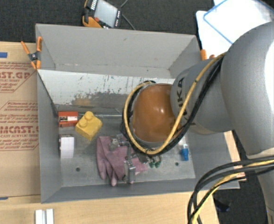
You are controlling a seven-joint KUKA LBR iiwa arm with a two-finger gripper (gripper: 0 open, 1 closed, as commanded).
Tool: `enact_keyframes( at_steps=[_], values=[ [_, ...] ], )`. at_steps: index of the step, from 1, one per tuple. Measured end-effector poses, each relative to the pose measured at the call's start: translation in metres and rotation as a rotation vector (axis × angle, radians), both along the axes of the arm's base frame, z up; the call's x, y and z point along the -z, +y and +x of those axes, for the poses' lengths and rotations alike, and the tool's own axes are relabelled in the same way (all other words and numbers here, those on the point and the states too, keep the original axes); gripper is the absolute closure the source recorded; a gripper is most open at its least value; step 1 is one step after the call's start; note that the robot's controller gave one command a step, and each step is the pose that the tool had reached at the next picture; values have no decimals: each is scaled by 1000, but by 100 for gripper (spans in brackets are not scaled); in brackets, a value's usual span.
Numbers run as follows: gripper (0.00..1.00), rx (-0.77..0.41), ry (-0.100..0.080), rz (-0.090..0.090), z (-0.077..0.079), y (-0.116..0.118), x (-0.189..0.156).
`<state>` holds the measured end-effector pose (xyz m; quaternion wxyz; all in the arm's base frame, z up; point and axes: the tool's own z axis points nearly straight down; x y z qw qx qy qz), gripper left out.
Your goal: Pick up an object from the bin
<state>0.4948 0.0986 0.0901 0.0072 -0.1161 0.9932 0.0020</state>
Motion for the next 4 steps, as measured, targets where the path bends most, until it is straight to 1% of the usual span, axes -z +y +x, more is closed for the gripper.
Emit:
enact_keyframes(
  at_steps=[1,2,4],
  values=[
    [0,0,0,0,0,0,0],
    [100,-403,-10,-3,-14,0,19],
    [100,-402,-10,-3,-14,0,19]
  ],
)
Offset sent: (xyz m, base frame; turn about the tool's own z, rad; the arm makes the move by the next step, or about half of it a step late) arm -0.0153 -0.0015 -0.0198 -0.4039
